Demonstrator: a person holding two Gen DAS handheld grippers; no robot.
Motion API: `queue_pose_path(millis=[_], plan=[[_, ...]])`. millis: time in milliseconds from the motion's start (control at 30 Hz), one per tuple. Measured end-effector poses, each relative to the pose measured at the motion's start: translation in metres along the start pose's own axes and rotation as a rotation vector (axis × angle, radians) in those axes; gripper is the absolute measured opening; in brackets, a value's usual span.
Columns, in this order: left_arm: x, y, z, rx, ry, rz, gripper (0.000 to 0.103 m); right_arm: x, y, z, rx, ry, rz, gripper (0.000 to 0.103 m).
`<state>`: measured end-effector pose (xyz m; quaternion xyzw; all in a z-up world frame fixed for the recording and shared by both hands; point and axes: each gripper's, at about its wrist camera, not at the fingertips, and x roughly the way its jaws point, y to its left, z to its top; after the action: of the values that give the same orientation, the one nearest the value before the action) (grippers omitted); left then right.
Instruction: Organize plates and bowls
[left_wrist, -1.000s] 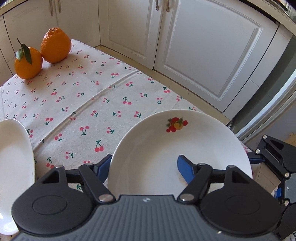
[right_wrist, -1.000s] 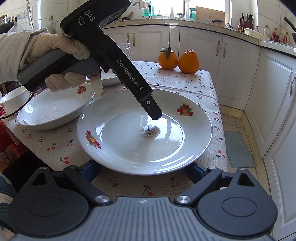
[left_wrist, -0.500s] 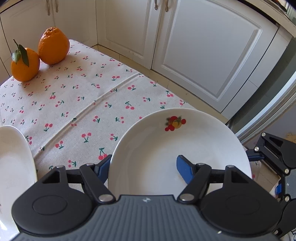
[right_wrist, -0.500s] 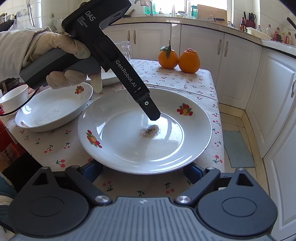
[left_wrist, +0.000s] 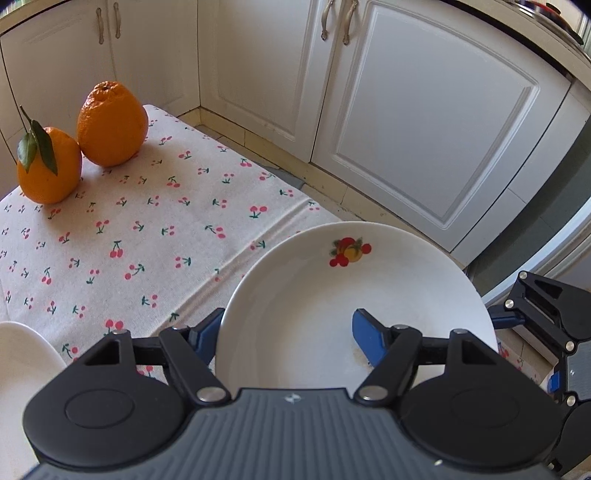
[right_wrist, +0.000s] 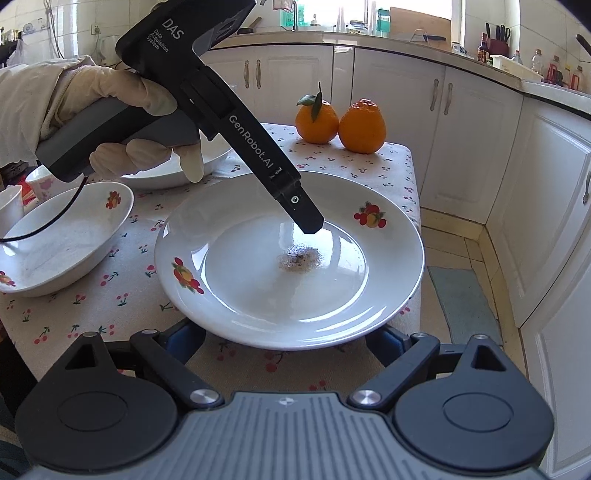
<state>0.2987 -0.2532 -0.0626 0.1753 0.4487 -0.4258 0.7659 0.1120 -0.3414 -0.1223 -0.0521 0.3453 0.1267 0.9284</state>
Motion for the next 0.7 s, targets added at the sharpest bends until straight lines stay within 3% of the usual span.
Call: queue_pose_path(millis=[700], plan=[[0.022,0.020,0.019,-0.012,-0.009,0.010,0.072,0.029,-0.022,0.020,0.016,0.008,-0.008,0.096]])
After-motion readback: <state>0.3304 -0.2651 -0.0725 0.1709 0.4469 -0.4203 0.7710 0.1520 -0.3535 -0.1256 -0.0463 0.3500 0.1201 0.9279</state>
